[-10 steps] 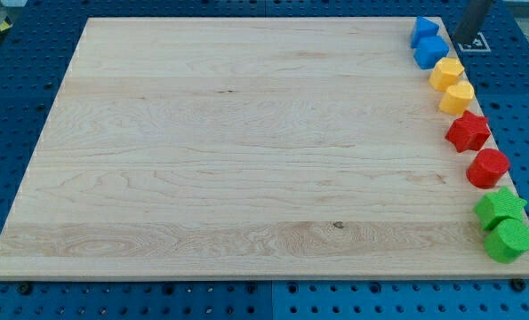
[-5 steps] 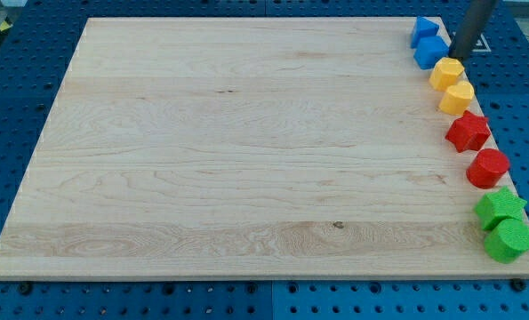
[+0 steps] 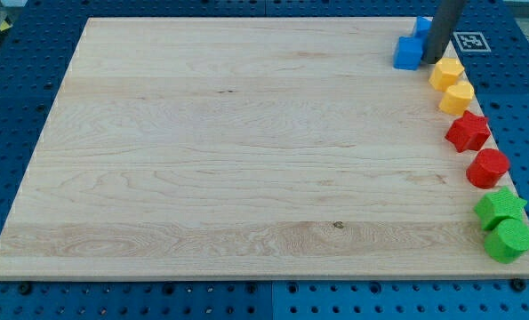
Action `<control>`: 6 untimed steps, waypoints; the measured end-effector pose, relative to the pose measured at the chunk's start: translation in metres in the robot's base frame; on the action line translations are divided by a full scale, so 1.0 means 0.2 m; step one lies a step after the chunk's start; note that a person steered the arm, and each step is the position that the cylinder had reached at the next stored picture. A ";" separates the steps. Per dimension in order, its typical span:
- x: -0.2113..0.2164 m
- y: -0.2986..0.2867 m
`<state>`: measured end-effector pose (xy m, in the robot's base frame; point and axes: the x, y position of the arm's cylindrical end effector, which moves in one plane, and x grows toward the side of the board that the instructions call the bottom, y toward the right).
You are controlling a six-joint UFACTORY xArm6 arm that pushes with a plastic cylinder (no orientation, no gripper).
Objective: Push the blue cube slightly to the left side of the board
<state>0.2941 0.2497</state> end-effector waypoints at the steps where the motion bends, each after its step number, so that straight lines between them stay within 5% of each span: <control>1: -0.06 -0.03; 6: -0.04 -0.39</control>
